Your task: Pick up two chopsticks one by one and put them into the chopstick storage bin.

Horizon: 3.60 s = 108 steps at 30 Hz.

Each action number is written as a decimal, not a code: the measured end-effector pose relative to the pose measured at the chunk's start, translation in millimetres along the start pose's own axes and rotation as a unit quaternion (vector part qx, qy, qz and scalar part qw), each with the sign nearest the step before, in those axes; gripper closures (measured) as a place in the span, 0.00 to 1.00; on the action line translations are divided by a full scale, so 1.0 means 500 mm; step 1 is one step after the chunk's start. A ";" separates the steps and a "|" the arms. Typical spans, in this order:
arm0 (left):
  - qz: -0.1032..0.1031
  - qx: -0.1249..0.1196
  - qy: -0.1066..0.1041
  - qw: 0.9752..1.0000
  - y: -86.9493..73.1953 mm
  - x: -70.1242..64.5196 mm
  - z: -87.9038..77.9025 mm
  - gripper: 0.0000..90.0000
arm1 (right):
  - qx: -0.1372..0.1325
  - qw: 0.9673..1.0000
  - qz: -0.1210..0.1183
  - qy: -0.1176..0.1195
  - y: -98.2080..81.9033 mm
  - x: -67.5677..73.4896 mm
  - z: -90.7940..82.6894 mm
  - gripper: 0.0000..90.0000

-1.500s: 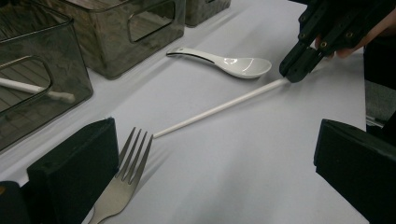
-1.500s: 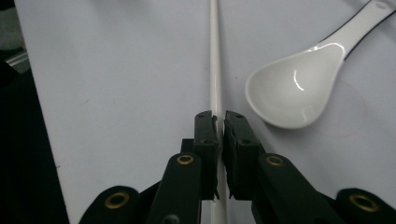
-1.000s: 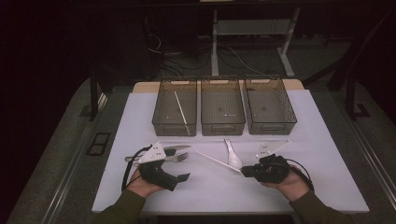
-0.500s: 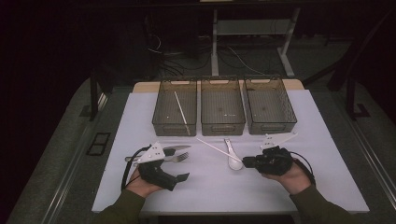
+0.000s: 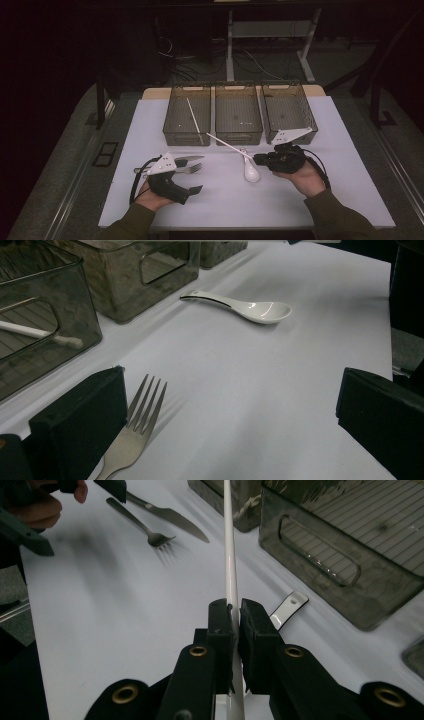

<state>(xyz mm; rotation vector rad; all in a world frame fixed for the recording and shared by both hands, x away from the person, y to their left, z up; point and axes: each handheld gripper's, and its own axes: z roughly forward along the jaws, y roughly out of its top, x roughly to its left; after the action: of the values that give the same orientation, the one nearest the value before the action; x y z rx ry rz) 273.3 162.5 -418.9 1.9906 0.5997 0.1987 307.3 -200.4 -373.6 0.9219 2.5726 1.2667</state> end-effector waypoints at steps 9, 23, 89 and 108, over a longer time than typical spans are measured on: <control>0.001 0.000 -0.002 1.000 0.000 0.002 0.002 0.00 | -0.009 1.000 0.009 -0.013 0.036 -0.017 0.018 0.93; 0.000 0.003 -0.005 1.000 0.000 0.001 0.007 0.00 | -0.017 0.999 0.013 -0.031 0.104 -0.036 0.053 0.93; 0.002 -0.006 -0.019 1.000 0.005 -0.002 0.011 0.00 | 0.066 0.991 0.079 -0.089 0.348 -0.059 0.363 0.93; 0.006 -0.006 -0.016 1.000 0.005 -0.001 0.009 0.00 | 0.023 0.997 0.064 -0.037 0.349 -0.055 0.319 0.66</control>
<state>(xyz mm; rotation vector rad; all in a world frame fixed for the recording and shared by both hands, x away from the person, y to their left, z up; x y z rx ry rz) 275.3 157.8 -418.9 1.9828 0.5655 0.1758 469.1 -28.0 -348.0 1.1371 2.5314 1.1825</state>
